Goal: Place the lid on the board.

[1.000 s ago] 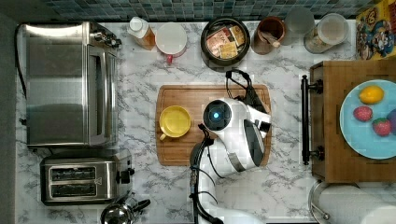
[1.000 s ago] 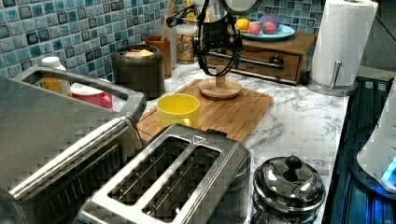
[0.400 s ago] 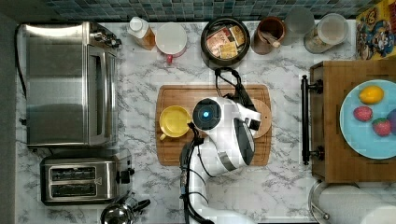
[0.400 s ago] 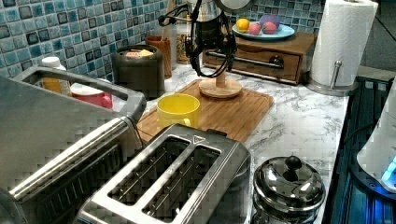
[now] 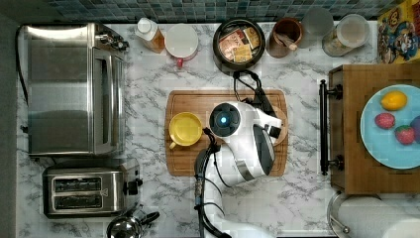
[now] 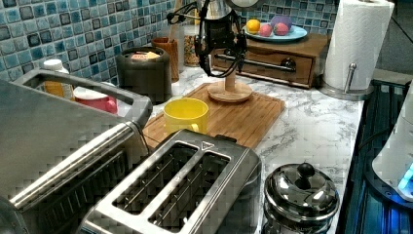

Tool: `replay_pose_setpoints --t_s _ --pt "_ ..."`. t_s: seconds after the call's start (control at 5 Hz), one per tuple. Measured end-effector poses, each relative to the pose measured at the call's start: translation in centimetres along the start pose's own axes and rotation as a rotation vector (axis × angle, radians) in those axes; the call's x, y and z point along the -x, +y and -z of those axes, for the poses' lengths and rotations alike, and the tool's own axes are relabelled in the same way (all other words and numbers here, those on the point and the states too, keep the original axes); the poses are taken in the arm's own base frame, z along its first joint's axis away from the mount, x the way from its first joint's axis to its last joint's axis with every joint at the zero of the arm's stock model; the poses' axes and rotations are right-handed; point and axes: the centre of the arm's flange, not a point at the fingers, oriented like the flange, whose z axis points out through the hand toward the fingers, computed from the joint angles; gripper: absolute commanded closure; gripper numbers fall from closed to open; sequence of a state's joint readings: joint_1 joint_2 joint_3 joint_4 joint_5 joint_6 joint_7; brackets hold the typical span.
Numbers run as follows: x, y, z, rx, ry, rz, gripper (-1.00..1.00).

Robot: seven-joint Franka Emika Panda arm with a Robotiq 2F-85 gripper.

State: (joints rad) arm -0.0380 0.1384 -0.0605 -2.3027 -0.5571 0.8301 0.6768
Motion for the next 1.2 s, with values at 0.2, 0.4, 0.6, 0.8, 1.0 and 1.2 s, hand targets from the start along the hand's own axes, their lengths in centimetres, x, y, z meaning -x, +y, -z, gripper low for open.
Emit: replay_pose_setpoints --t_s 0.2,0.4,0.6,0.8,1.0,1.2 --pt "0.11 -0.14 0.13 -0.004 -0.012 -0.012 -1.0" --pt "0.22 -0.37 0.31 -0.02 -0.013 -0.012 -1.0" --pt "0.28 -0.39 0.3 -0.018 -0.006 -0.002 -1.0" --pt "0.28 -0.37 0.29 -0.017 -0.006 -0.002 -1.0" --pt "0.38 -0.3 0.22 -0.005 -0.007 0.0 -1.0" --pt "0.5 -0.32 0.24 -0.002 -0.007 0.003 -1.0"
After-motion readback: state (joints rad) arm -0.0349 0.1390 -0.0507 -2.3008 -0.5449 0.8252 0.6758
